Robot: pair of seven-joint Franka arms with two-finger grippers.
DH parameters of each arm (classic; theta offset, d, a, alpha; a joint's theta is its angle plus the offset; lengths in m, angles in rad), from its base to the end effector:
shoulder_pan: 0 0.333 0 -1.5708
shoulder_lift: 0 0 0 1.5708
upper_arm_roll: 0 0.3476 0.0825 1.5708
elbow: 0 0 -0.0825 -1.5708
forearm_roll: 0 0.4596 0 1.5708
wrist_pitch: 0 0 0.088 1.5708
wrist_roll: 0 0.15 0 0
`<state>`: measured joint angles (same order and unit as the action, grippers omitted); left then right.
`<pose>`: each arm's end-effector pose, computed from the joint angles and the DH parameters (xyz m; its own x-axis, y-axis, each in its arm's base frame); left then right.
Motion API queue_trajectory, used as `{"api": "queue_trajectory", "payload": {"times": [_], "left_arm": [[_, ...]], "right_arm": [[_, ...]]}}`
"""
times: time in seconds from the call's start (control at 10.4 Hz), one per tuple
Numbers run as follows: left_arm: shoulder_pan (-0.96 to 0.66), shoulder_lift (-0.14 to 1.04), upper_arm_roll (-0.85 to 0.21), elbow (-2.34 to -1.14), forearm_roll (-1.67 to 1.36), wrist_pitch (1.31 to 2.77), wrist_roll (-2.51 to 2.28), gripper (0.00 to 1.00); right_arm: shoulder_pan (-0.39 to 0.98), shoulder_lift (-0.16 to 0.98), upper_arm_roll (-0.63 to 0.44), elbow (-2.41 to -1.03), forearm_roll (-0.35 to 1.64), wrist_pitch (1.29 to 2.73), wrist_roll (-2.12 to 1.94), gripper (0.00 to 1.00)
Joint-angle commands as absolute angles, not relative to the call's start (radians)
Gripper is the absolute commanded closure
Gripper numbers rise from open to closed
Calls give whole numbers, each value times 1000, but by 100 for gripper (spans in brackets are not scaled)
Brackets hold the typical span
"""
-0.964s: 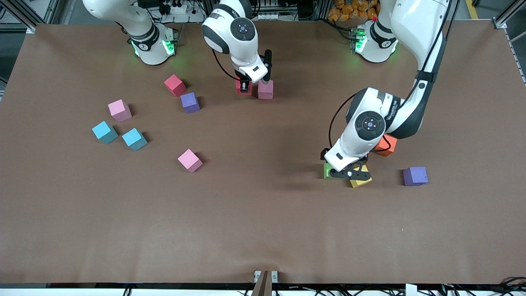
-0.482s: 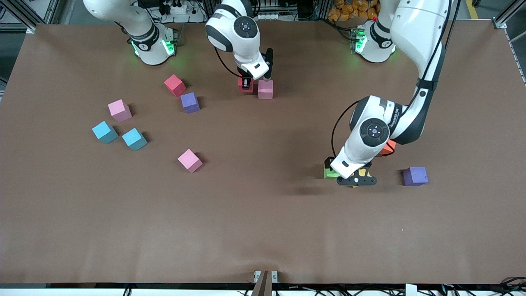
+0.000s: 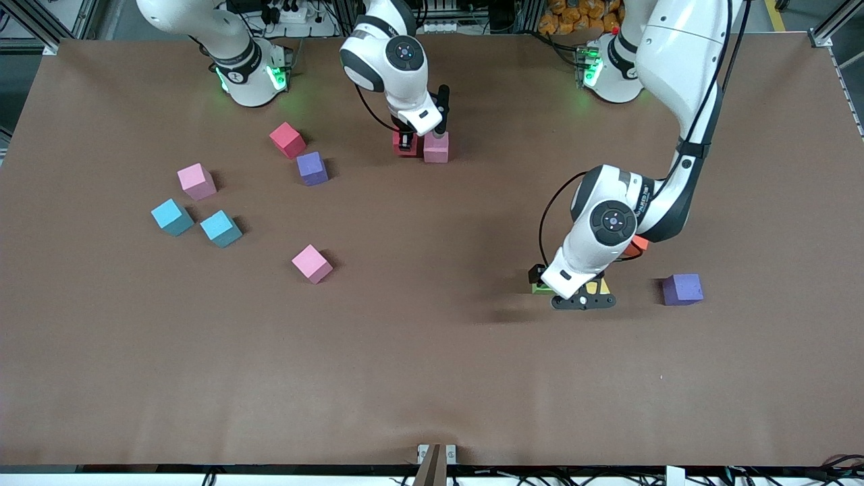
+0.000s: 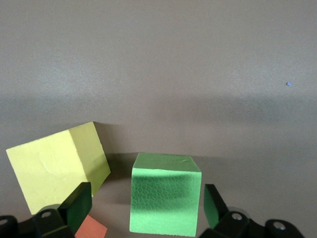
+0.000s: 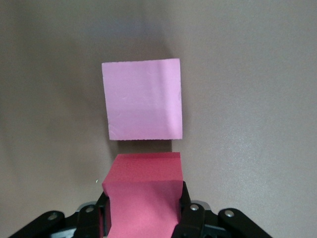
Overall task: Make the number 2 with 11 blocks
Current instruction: 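Release the red block with the right gripper while the left gripper grasps green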
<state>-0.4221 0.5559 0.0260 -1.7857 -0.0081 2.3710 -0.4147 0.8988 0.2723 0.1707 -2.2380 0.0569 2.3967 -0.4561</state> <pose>0.6759 -0.2838 0.1765 0.9993 0.0203 0.0303 0.0201 -0.9998 0.0047 0.2743 0.5133 0.1668 0.0885 0.9939 -0.0657 0.9881 -0.0960 -0.1206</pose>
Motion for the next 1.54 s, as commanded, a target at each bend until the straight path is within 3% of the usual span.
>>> {"api": "queue_trajectory", "payload": {"times": [0.0, 0.48, 0.77, 0.96, 1.45], "left_arm": [[-430, 571, 29, -1769, -28, 2381, -425, 0], [-433, 583, 29, -1769, -31, 2399, -425, 0], [-433, 597, 29, -1769, -34, 2405, -425, 0], [-433, 603, 28, -1769, -38, 2424, -425, 0], [-437, 614, 28, -1770, -48, 2434, -426, 0]], "right_arm": [[917, 290, 167, -2240, 46, 2439, -413, 51], [937, 314, 166, -2235, 46, 2471, -374, 27], [936, 316, 166, -2235, 44, 2473, -374, 21], [931, 316, 166, -2235, 44, 2473, -374, 0], [923, 298, 167, -2232, 46, 2453, -373, 0]]}}
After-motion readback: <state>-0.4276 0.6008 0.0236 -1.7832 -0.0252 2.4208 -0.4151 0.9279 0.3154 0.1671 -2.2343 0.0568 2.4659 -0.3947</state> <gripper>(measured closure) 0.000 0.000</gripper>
